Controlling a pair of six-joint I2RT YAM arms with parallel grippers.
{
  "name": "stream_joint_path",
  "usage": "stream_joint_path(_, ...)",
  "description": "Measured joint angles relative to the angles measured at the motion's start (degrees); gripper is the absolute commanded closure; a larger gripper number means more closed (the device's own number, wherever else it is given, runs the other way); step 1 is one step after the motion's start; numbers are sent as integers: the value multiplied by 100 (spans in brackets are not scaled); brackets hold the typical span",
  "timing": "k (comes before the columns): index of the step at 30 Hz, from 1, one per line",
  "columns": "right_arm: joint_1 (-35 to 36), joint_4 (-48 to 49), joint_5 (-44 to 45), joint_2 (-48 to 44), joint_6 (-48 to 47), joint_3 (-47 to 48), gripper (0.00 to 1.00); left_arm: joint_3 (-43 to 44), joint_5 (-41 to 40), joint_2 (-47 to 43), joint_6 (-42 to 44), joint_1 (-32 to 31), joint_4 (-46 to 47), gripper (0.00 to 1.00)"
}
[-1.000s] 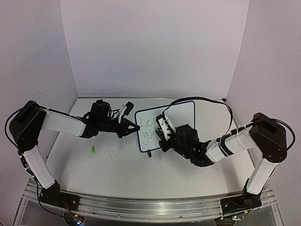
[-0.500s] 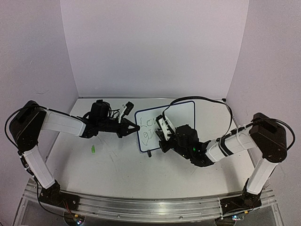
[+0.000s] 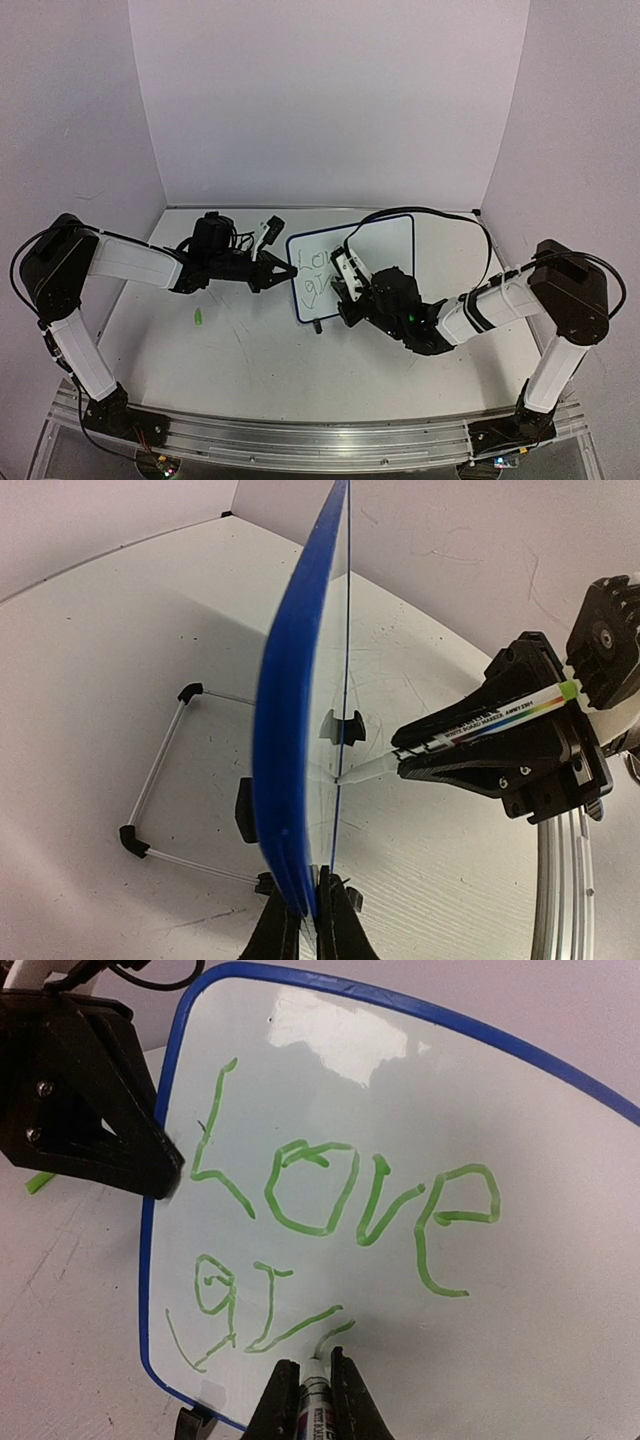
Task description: Write a sentence on the whiteboard
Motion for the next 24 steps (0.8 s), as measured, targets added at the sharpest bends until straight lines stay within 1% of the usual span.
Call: stream_joint_path(24,-12,-3,574,-4,-23,-20,100,24,-33,0,2,13,-15,100)
